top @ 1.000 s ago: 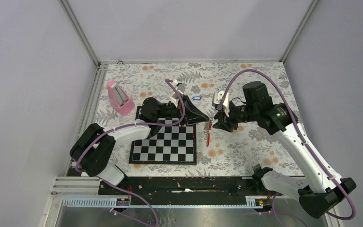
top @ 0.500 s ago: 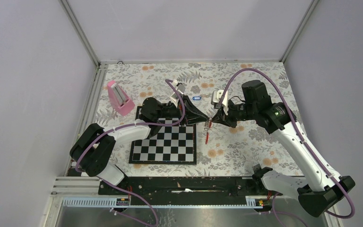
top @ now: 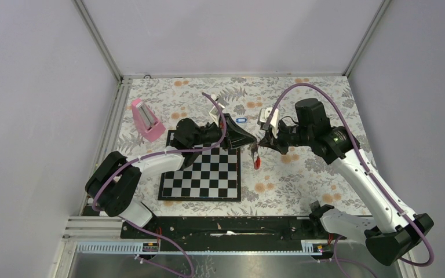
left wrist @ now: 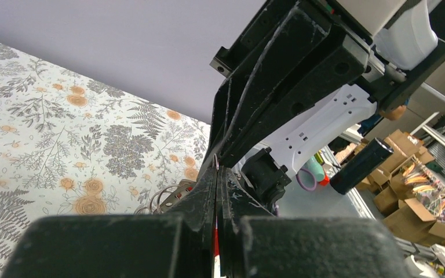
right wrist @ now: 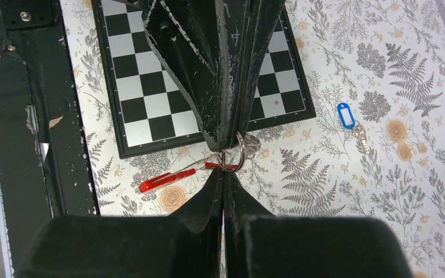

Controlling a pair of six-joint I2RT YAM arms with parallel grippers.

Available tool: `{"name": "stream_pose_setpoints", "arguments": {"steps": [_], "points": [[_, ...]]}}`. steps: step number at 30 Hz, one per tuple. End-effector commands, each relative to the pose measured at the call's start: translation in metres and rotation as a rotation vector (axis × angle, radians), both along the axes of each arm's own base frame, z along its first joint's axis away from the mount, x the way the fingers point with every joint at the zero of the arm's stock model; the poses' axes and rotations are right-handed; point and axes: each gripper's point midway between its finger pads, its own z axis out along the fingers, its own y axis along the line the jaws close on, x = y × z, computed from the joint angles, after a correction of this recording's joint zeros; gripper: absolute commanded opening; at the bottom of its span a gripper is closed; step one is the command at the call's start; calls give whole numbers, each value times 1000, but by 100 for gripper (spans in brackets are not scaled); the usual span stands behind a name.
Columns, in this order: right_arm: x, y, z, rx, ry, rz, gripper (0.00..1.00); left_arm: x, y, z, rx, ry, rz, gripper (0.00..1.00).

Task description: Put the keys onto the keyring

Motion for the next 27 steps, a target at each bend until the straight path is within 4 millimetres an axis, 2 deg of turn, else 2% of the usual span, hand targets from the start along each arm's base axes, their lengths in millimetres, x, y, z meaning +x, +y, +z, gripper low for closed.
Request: {"name": "stream_pose_setpoints", "arguments": {"steps": [1,14,19,22,27], "points": [[8,0,3,12,-10,-38,0,9,5,30,-82,5,74,0],[17,8,-6,46,57,-92,1,22,0,23,-62,55,107,0],[12,9,-3,64,65,-85,14,19,-1,22,-59,27,91,0],[8,4,-1,61,37,-80,27,16,-1,23,-55,-11,77,0],[4,-9,8,62,-23,-104,34,7,1,23,-48,-99,32,0]]}}
